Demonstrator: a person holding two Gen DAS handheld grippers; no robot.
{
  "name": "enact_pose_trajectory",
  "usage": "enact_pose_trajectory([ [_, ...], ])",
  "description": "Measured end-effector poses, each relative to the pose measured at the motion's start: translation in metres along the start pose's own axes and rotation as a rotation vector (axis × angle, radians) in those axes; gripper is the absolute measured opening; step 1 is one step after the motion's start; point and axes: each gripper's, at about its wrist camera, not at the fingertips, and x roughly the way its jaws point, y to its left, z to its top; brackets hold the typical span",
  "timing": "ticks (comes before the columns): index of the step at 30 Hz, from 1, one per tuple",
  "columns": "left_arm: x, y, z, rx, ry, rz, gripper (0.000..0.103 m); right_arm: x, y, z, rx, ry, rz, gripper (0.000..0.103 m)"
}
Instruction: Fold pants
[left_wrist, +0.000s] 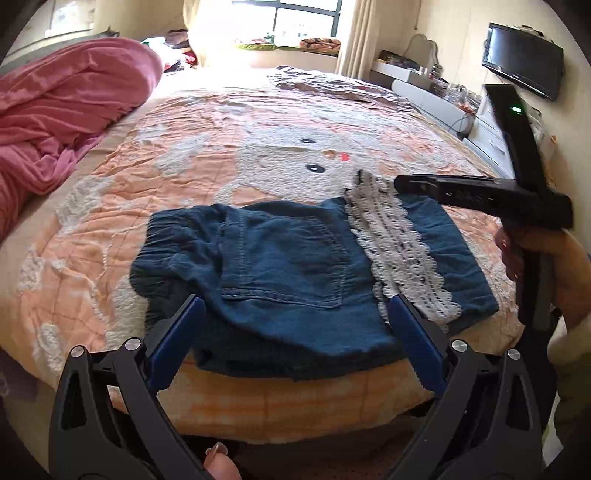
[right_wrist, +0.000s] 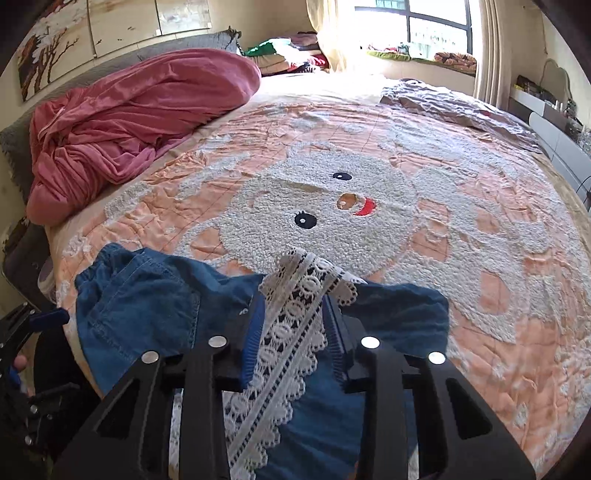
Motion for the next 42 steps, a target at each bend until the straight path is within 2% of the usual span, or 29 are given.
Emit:
enact_pose_trajectory([
  [6,0.007,0.025,-0.006,-0.046,0.025,0.028,0.093,0.066,-0.001,0.017,0.005,0.136,-0.013,0.025],
  [8,0.010,0.030,-0.006,-0.059,0.030,0.030,0.093,0.077,-0.002,0.016,0.003,0.150,-0.011,0.025],
  [12,0.010,0.038,-0.005,-0.074,0.026,0.036,0.093,0.071,0.000,0.018,-0.001,0.144,0.002,0.027],
  [15,0.004,0.043,-0.003,-0.084,0.010,0.042,0.093,0.045,0.003,0.020,-0.010,0.088,0.034,0.027],
  [18,-0.004,0.049,-0.001,-0.093,-0.005,0.055,0.093,0.021,0.015,0.023,-0.026,0.032,0.082,0.034],
  [19,-0.007,0.051,-0.001,-0.097,-0.012,0.062,0.093,0.014,0.022,0.024,-0.051,0.017,0.097,0.039],
  [20,-0.010,0.053,0.000,-0.100,-0.017,0.070,0.093,0.009,0.029,0.024,-0.074,0.009,0.104,0.047],
  [22,-0.016,0.058,-0.001,-0.110,-0.023,0.083,0.093,0.000,0.042,0.027,-0.115,-0.006,0.118,0.050],
  [26,-0.025,0.067,-0.005,-0.131,-0.020,0.109,0.093,-0.010,0.073,0.034,-0.192,-0.020,0.168,0.064],
  [34,-0.025,0.085,-0.018,-0.176,0.014,0.114,0.093,0.015,0.121,0.051,-0.293,0.049,0.251,0.073],
  [42,-0.013,0.089,-0.033,-0.240,0.053,0.049,0.093,0.056,0.155,0.057,-0.347,0.150,0.290,0.078],
])
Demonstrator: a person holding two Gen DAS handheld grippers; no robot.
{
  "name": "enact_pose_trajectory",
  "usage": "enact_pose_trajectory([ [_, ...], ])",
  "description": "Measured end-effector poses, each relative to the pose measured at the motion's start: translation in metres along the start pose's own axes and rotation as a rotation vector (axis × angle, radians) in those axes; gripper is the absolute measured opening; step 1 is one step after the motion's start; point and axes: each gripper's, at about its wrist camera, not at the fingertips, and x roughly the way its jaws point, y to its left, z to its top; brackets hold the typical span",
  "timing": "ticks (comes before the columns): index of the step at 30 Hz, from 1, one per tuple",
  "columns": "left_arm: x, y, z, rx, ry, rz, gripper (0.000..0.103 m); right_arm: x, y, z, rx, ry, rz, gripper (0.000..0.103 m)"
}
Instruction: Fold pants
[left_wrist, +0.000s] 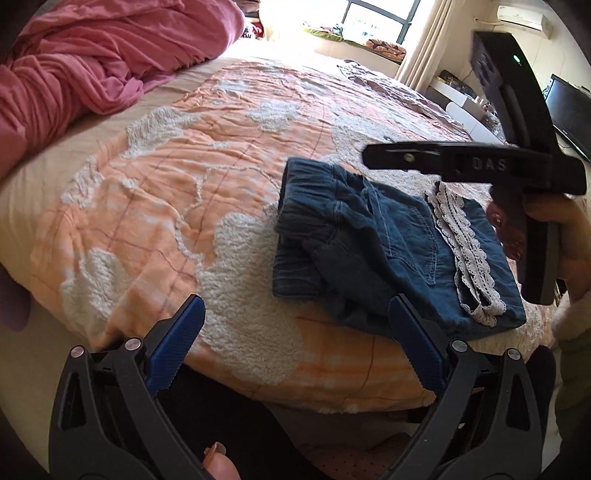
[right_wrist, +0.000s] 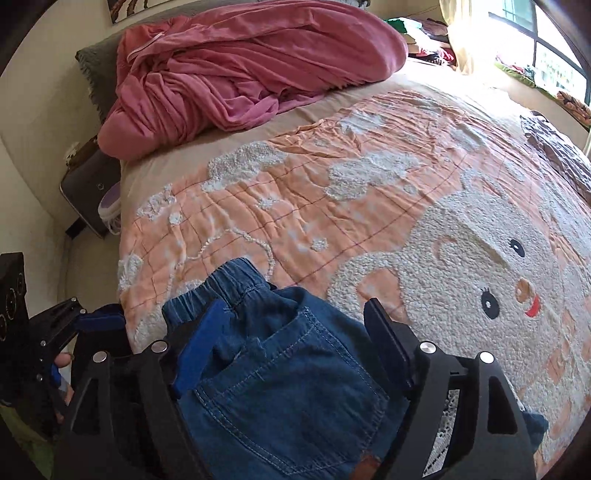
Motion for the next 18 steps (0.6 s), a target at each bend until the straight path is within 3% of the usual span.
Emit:
enact_pose_trajectory([
  [8,0.017,-0.003,-0.002,-0.059,0.028,-0.057,0.093,0.039,0.021,0.014,-0.077,0.080,0.021,0.078],
  [16,0.030,-0.001,-0.001,-0.079,0.054,-0.068,0.093,0.071,0.023,0.026,-0.069,0.152,0.066,0.077],
  [18,0.032,0.000,-0.001,-0.093,0.055,-0.075,0.093,0.079,0.025,0.023,-0.069,0.178,0.083,0.065],
])
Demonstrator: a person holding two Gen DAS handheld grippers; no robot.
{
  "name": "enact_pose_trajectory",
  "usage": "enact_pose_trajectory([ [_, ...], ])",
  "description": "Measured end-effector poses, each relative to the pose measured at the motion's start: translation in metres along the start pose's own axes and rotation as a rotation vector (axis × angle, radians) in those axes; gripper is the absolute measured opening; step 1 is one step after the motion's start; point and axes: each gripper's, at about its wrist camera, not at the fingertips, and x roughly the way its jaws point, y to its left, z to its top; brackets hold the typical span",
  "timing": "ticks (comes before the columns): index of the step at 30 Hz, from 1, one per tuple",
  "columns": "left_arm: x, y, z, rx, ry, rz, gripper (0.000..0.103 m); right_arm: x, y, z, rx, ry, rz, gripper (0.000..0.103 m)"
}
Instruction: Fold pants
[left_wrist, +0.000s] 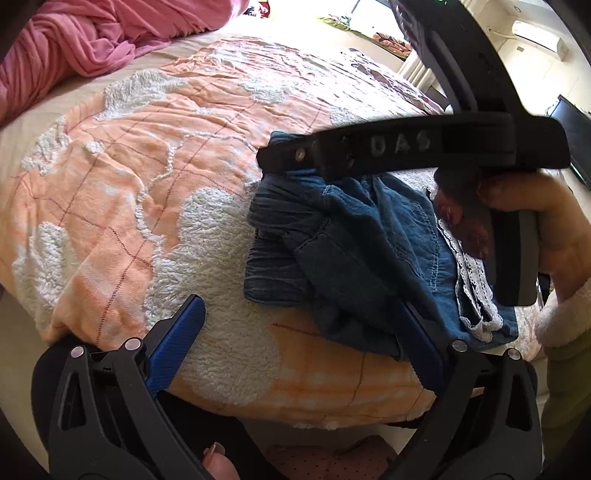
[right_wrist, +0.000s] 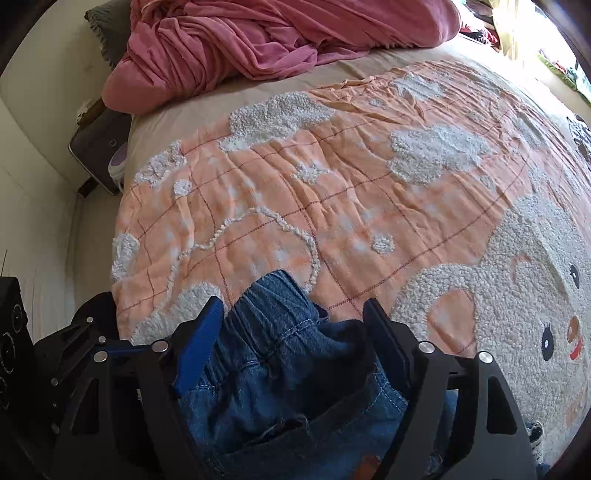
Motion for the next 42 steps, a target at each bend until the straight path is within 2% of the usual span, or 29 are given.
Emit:
enact_pose_trajectory([
  [1,0.000,0.000,0.000,-0.004,-0.003,-0.002,0.093,0.003,0.001,-0.001,0.003,0.003,0.017,0.051],
  [2,0.000,0.000,0.001,-0.007,-0.006,-0.004,0.093,0.004,0.002,-0.003,0.006,-0.005,0.037,0.046],
  [6,-0.002,0.002,0.001,-0.021,-0.024,-0.022,0.093,-0.008,0.007,-0.014,0.006,-0.083,0.019,0.036],
  [9,-0.003,0.006,0.001,-0.047,-0.026,-0.039,0.093,-0.024,0.001,-0.021,0.037,-0.142,0.036,0.029],
  [15,-0.004,0.005,0.006,-0.093,-0.022,-0.075,0.093,-0.060,-0.009,-0.037,0.079,-0.249,0.113,0.028],
  [21,-0.001,-0.005,0.009,-0.138,-0.001,-0.177,0.093,-0.089,-0.016,-0.051,0.106,-0.320,0.141,0.028],
  [22,-0.001,-0.009,0.008,-0.141,-0.002,-0.185,0.090,-0.093,-0.018,-0.053,0.113,-0.331,0.144,0.028],
  [23,-0.001,-0.014,0.008,-0.135,-0.005,-0.191,0.080,-0.097,-0.020,-0.055,0.118,-0.341,0.142,0.028],
  [24,-0.002,-0.019,0.009,-0.126,-0.009,-0.193,0.069,-0.102,-0.022,-0.057,0.122,-0.351,0.138,0.028],
  [29,-0.007,-0.058,0.015,-0.044,-0.033,-0.204,0.052,-0.127,-0.041,-0.074,0.162,-0.407,0.132,0.028],
  [35,-0.015,-0.102,0.022,0.049,-0.065,-0.211,0.052,-0.158,-0.077,-0.103,0.238,-0.481,0.131,0.028],
  [42,0.005,-0.165,0.027,0.172,-0.055,-0.221,0.052,-0.182,-0.118,-0.152,0.323,-0.547,0.119,0.028],
])
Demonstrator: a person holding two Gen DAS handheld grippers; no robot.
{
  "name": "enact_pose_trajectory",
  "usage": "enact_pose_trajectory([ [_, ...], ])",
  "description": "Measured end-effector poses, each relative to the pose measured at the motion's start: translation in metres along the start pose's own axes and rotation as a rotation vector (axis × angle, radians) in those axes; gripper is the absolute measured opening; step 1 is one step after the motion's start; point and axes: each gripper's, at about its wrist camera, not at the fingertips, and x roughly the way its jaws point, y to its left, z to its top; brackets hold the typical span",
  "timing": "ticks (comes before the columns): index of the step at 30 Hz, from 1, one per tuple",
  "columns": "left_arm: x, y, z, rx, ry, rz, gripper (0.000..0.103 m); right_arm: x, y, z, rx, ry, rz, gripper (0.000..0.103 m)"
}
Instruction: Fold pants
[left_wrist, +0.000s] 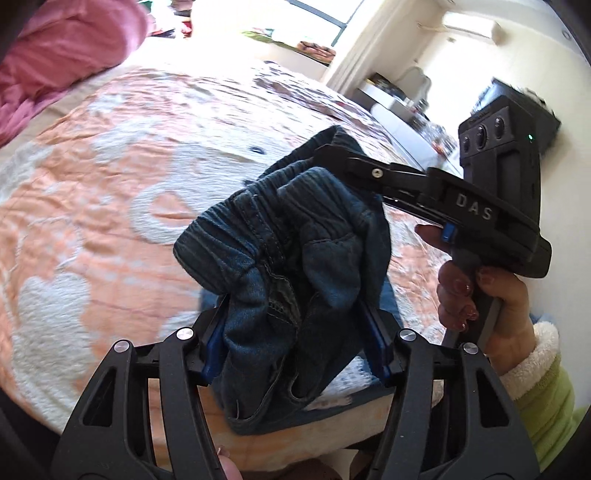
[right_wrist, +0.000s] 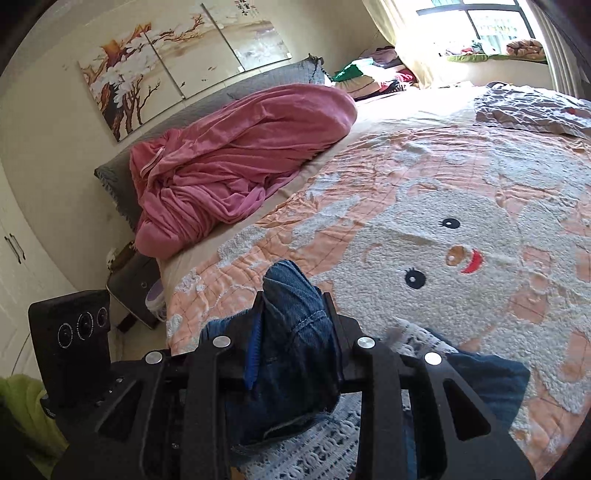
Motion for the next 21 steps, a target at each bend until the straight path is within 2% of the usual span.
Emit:
enact_pose_trajectory([
  [7,0.031,-0.026,-0.008,0.091,0.036,0.004,0.052,-0.025,-0.040,-0.029,0.073,-0.013,-0.044,0.031],
  [10,0.042,-0.033,-0.015,0.127,0.051,-0.005,0.052,-0.036,-0.054,-0.046,0.117,-0.014,-0.073,0.039],
  [11,0.043,-0.035,-0.018,0.136,0.055,-0.008,0.052,-0.040,-0.059,-0.050,0.137,-0.014,-0.096,0.046],
  [16,0.048,-0.042,-0.023,0.175,0.063,-0.038,0.052,-0.062,-0.077,-0.066,0.249,-0.032,-0.125,0.059],
  [21,0.053,-0.048,-0.031,0.213,0.083,-0.062,0.052,-0.058,-0.077,-0.070,0.289,0.026,-0.152,0.070],
])
